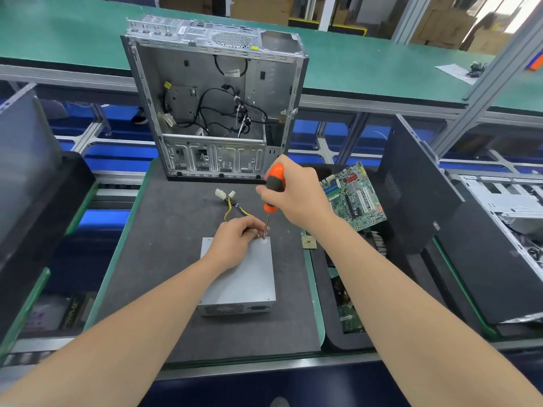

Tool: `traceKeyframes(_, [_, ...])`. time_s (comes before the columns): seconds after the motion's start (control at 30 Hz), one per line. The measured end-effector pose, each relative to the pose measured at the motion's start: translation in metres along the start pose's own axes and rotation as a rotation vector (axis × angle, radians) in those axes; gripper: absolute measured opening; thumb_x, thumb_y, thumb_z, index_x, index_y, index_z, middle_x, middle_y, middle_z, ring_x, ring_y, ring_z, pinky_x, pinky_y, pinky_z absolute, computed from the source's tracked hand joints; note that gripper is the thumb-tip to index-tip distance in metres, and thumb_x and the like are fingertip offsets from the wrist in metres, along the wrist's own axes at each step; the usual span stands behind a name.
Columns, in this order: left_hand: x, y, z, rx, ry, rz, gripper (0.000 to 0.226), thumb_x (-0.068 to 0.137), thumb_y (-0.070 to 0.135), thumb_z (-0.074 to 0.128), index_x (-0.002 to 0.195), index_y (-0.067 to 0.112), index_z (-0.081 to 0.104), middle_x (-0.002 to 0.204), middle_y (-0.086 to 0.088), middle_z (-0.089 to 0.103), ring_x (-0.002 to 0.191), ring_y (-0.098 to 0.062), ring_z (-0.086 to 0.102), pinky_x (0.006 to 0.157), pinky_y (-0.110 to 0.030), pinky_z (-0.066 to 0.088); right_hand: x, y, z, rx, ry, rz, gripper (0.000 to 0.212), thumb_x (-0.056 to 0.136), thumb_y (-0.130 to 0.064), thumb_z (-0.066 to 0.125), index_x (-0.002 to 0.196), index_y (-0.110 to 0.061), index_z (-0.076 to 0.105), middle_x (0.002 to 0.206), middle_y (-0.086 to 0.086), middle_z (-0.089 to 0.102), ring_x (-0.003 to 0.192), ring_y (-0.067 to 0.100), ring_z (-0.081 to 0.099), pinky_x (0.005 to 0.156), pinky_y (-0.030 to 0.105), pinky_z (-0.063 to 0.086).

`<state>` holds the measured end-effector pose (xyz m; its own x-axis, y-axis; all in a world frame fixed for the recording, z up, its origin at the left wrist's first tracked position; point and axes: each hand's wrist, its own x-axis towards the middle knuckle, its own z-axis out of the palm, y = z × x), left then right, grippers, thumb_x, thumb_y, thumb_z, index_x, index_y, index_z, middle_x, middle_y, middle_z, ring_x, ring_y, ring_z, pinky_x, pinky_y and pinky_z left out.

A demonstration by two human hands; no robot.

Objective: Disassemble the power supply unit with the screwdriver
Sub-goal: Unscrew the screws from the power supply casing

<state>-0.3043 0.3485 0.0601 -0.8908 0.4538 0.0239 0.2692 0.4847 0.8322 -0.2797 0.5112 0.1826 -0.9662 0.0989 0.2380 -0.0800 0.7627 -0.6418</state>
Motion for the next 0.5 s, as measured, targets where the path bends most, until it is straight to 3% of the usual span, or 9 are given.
traceKeyframes(0.1, [0.000,-0.001,0.000,0.013,-0.006,0.008,0.036,0.102,-0.002,0.053,0.104,0.026,0.074,0.104,0.008,0.078,0.103,-0.009,0.068,0.099,-0.033,0.050,0.002,-0.001,-0.003,-0.046,0.011,0.003,0.034,0.082,-0.032,0.080,0.083,-0.017,0.050,0.062,-0.010,0.054,0.068,-0.021,0.053,0.050,0.006,0.037])
traceKeyframes(0.17, [-0.001,-0.001,0.000,0.021,-0.015,0.012,0.035,0.102,-0.001,0.053,0.105,0.027,0.074,0.106,0.009,0.078,0.104,-0.009,0.067,0.099,-0.033,0.050,0.003,-0.003,-0.003,-0.093,0.037,0.009,0.041,0.079,-0.038,0.081,0.077,-0.021,0.043,0.061,-0.009,0.052,0.068,-0.002,0.056,0.047,0.017,0.036])
traceKeyframes(0.3, [-0.002,0.003,-0.002,-0.041,-0.022,0.030,0.028,0.099,0.000,0.059,0.107,0.023,0.074,0.103,0.010,0.079,0.098,-0.011,0.071,0.097,-0.033,0.053,0.006,-0.011,-0.001,-0.167,0.014,0.029,0.046,0.077,-0.044,0.081,0.078,-0.020,0.042,0.068,-0.007,0.050,0.081,0.027,0.048,0.060,0.034,0.032])
traceKeyframes(0.4, [0.002,0.016,-0.006,-0.254,-0.028,0.076,0.025,0.098,0.002,0.064,0.113,0.020,0.072,0.103,0.008,0.080,0.098,-0.006,0.073,0.091,-0.023,0.055,0.007,-0.014,0.001,-0.162,0.039,0.066,0.048,0.076,-0.041,0.081,0.072,-0.022,0.037,0.066,-0.006,0.048,0.077,0.028,0.047,0.059,0.034,0.031])
traceKeyframes(0.5, [0.010,0.029,-0.008,-0.324,-0.046,0.102,0.015,0.098,0.008,0.068,0.104,0.019,0.076,0.098,0.011,0.081,0.098,-0.005,0.075,0.086,-0.019,0.057,0.005,-0.018,0.001,-0.183,0.057,0.077,0.050,0.076,-0.040,0.080,0.070,-0.022,0.034,0.061,-0.007,0.041,0.072,0.026,0.043,0.059,0.034,0.030])
